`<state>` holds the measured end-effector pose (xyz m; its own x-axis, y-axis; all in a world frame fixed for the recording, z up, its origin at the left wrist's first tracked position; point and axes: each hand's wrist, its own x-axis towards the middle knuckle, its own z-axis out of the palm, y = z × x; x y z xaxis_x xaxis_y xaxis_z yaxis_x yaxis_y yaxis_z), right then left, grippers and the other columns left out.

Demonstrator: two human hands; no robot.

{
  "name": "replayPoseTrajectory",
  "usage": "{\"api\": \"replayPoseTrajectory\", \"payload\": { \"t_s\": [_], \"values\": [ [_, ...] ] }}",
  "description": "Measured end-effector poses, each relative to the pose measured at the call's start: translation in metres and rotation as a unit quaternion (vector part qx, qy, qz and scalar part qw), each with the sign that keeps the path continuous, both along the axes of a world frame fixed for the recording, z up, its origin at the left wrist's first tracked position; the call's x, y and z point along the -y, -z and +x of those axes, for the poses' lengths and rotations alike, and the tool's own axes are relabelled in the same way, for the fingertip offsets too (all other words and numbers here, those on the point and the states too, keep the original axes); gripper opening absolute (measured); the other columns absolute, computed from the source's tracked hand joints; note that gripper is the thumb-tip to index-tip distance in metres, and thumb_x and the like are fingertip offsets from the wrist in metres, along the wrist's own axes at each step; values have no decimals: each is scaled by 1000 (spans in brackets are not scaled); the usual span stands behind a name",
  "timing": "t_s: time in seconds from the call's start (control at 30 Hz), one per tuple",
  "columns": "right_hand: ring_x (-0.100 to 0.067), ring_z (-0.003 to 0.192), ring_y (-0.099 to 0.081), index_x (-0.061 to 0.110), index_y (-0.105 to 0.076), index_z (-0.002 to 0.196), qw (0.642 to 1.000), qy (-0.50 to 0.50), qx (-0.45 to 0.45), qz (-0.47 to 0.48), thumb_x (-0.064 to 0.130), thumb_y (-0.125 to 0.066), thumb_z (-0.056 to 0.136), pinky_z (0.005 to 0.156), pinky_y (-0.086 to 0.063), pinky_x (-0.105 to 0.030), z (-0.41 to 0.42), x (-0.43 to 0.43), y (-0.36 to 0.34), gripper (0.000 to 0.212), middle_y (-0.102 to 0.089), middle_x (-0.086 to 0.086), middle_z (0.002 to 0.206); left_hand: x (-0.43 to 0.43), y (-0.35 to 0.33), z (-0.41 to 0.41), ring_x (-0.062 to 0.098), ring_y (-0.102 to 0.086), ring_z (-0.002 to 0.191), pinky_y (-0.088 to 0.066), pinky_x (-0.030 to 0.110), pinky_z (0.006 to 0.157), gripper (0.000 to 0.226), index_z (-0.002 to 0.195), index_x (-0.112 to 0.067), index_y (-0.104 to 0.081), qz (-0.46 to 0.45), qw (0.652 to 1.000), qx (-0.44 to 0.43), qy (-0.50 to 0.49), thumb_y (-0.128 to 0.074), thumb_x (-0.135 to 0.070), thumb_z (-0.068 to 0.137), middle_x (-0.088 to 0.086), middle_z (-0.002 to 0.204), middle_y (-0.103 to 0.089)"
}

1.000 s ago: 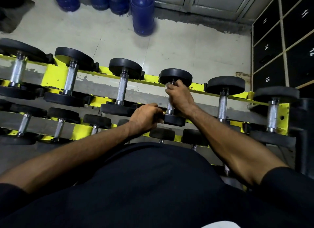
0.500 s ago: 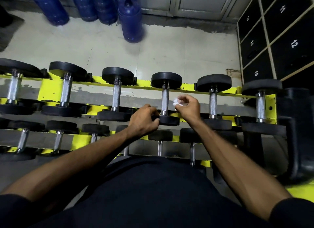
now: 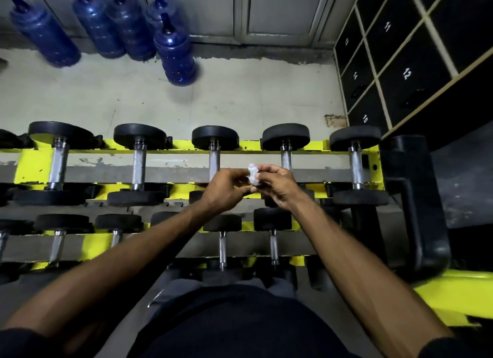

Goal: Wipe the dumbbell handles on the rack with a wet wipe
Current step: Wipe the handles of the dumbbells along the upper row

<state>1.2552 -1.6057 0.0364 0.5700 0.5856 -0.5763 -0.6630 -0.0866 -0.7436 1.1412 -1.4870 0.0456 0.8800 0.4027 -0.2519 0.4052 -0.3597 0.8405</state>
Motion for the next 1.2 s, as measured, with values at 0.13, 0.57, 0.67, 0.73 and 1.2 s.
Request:
{"api": "replayPoseTrajectory", "payload": {
  "t_s": [0.13,0.57,0.67,0.73,1.2],
  "values": [
    [-23,76,-71,2,-64,98,999,-51,6,4,-11,-59,90,70,-62,-33,8,13,-9,16,-70,-14,91,15,7,5,7,-71,86,-63,42,73,50,125,-21,-66,10,997,2,-81,-81,-36,80,-6,102,-74],
    [-28,90,-68,5,-72,108,992,-109,61,-21,5,-73,85,88,-55,-44,-1,61,-9,23,-73,-17,103,53,-3,-4,4,-71,85,-59,27,78,26,104,-15,-77,-28,992,33,-115,-81,-25,81,-4,94,-77],
    [-29,91,-70,2,-71,110,991,-109,77,-5,2,-72,85,80,-60,-36,-10,70,-14,25,-73,-19,105,58,-4,-14,3,-71,79,-59,25,73,18,100,-14,-78,-63,989,44,-127,-79,-21,83,-5,87,-76],
    [-31,93,-71,3,-71,110,991,-107,75,7,1,-72,84,83,-60,-36,-20,76,-17,26,-74,-18,105,61,-5,-21,1,-70,73,-56,21,66,15,98,-12,-78,-82,986,50,-139,-78,-17,84,-6,83,-75],
    [-36,86,-72,-4,-70,108,990,-82,112,-3,3,-77,80,81,-60,-43,-7,90,-15,29,-73,-22,99,74,-4,-15,8,-70,78,-56,19,64,13,98,-11,-77,-113,978,38,-169,-76,-12,86,-1,88,-75]
  ]
}}
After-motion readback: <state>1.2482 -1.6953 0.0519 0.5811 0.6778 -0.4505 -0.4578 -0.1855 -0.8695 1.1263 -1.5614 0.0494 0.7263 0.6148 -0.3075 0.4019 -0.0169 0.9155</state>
